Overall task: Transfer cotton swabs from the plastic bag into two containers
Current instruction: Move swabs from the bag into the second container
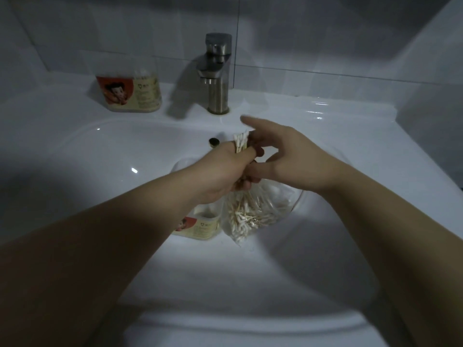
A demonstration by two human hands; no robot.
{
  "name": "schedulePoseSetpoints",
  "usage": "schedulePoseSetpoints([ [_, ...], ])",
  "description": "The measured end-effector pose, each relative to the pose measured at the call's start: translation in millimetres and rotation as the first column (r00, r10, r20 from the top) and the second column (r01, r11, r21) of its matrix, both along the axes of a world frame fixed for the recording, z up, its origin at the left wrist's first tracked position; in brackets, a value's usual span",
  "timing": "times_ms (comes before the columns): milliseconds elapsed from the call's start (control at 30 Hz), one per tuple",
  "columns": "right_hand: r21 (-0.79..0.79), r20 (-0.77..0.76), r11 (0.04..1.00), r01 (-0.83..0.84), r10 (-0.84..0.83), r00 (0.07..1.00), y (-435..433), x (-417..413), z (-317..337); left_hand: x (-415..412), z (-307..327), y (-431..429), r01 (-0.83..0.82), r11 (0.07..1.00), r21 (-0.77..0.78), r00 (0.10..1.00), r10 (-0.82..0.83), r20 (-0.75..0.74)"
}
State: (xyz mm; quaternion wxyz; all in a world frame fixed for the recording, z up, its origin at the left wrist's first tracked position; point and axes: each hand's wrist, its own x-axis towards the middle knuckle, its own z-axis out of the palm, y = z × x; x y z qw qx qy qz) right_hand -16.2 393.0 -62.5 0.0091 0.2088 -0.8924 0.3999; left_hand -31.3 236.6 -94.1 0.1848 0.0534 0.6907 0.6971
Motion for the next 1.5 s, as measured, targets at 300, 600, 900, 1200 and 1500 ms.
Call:
schedulePoseSetpoints([
  [300, 0.066, -0.067, 0.998, -0.003, 0.007, 0.998, -0.7, 2.6, 1.0, -3.6, -0.1, -3.1, 0.000, 0.996, -0.089, 1.000, -0.001, -0.014],
  [600, 0.133, -0.048, 0.991, -0.016, 0.023, 0.999, -1.7, 1.4, 3.5, -2.3, -4.6, -2.1, -0.021, 0.991, -0.131, 0.997, 0.011, -0.078],
  [900, 0.670, 0.116, 0.736, 0.094, -0.229, 0.966, -1.1, -2.7, -3.8, -3.1, 1.9, -4.1, -0.114, 0.978, -0.173, 0.991, 0.100, -0.086],
  [1200, 0.778, 0.285, 0.583, -0.234, 0.004, 0.959, -16.0, -2.5, -23.3, -3.4, -0.7, -4.3, -0.089, 0.977, -0.196, 0.995, 0.079, -0.055],
  [1500, 0.705, 0.147, 0.706, -0.066, -0.055, 0.988, -10.6, -4.0, -17.5, -0.1, -1.1, -3.2, -0.030, 0.973, -0.228, 0.997, 0.014, -0.071],
])
